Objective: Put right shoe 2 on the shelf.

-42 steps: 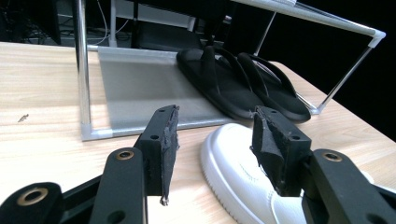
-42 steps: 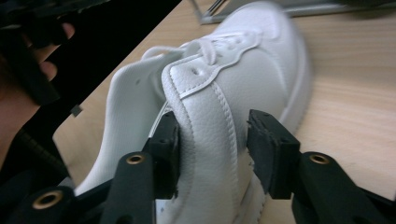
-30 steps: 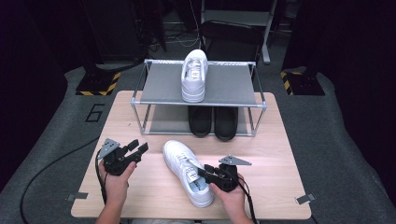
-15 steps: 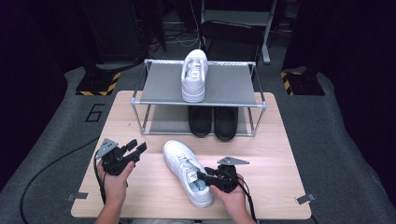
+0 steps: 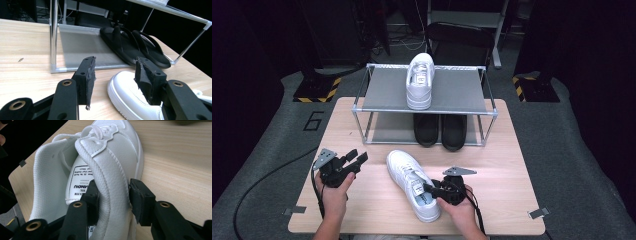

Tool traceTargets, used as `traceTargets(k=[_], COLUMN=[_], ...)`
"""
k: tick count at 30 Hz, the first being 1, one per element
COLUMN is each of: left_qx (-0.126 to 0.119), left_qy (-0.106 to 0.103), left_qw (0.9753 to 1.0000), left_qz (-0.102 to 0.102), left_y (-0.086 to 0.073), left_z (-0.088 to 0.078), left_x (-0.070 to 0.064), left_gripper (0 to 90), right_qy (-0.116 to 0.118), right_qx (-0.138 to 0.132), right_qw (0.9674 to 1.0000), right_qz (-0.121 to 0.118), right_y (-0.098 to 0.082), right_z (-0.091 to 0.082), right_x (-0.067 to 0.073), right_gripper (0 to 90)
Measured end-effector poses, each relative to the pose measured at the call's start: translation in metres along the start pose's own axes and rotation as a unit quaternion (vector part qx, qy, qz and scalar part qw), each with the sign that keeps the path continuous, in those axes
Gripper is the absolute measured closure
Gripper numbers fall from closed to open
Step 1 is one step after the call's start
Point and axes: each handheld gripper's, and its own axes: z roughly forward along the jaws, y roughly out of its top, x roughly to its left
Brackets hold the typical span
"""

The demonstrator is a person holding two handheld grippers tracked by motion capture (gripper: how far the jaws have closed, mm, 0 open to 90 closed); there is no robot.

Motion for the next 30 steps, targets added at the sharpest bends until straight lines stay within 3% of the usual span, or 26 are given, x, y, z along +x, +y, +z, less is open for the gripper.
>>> traceTargets(k=[10, 30], left_qx=[0.003, 0.0], left_qy=[0.007, 0.01], left_qw=[1.0, 0.9999], left_qz=[-0.005, -0.011], left_y=[-0.0033, -0.0045], left_z=[-0.0037, -0.0059], left_x=[0.0073, 0.0109], left_gripper=[50.3, 50.2], right_qy=[-0.027, -0.035], right_qx=[-0.009, -0.037], right_qw=[0.9995, 0.9986], right_qz=[-0.009, 0.012], right_y=[-0.0001, -0.0043], right_z=[-0.0019, -0.0054], right_x=[0.0035, 0.0025], right_gripper=[75.8, 80.3])
